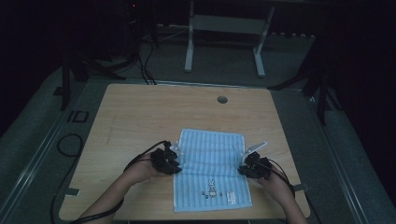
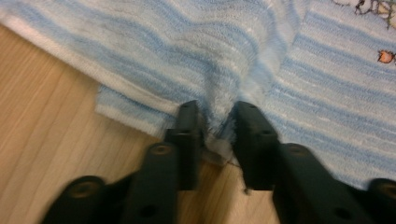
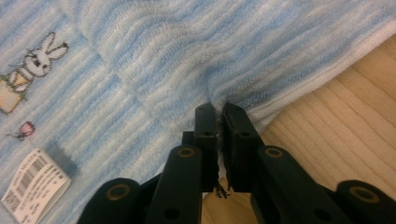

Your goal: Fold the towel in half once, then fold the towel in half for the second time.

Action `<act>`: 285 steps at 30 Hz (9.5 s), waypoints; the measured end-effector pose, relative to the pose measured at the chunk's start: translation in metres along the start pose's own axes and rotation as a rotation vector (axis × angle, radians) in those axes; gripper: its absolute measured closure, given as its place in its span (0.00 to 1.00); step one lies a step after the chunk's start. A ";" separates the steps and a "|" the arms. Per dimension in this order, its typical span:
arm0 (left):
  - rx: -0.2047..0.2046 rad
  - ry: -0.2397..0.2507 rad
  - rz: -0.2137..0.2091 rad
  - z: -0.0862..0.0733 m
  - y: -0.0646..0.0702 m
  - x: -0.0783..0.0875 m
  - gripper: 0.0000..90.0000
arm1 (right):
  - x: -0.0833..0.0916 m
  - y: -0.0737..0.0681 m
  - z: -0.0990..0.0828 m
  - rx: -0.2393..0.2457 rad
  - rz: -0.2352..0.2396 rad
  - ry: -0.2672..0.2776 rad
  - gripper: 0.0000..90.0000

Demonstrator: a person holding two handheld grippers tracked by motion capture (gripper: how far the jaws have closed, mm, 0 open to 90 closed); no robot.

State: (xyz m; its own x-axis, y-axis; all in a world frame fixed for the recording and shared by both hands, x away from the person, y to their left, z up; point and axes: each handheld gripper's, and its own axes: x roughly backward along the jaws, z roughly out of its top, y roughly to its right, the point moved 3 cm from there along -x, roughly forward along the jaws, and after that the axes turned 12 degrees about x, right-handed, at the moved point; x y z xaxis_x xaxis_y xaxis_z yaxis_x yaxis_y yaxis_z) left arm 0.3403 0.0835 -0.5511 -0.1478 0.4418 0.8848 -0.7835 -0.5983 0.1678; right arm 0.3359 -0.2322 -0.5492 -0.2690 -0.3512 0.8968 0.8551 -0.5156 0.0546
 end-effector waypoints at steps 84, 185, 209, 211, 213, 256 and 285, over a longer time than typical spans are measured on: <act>0.051 0.427 0.324 0.146 -0.041 0.185 0.94 | 0.164 0.108 0.195 0.043 -0.413 0.219 0.94; 0.258 0.132 0.086 0.028 -0.065 0.010 0.41 | 0.010 0.096 0.059 -0.088 -0.069 0.009 0.36; 0.281 0.087 0.011 0.040 -0.075 -0.013 0.67 | -0.040 0.101 0.071 -0.101 0.000 -0.115 0.70; 0.278 0.101 0.008 0.041 -0.074 -0.014 0.77 | -0.040 0.100 0.073 -0.089 0.007 -0.121 0.82; 0.285 0.137 0.018 0.043 -0.075 -0.011 0.90 | -0.038 0.099 0.075 -0.072 -0.002 -0.129 0.92; 0.023 0.295 0.065 -0.023 0.039 0.076 0.96 | 0.077 -0.022 0.025 0.181 -0.112 0.178 0.93; 0.058 0.171 0.017 -0.019 0.045 0.007 0.46 | 0.013 -0.017 0.020 0.112 -0.055 0.091 0.62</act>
State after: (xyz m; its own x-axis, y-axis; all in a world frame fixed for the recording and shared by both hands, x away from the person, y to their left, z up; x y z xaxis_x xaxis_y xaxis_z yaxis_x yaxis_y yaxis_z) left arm 0.2928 0.0726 -0.5460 -0.2651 0.5355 0.8018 -0.7448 -0.6419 0.1824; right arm 0.3271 -0.2122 -0.5295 -0.3521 -0.3969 0.8476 0.8805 -0.4475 0.1562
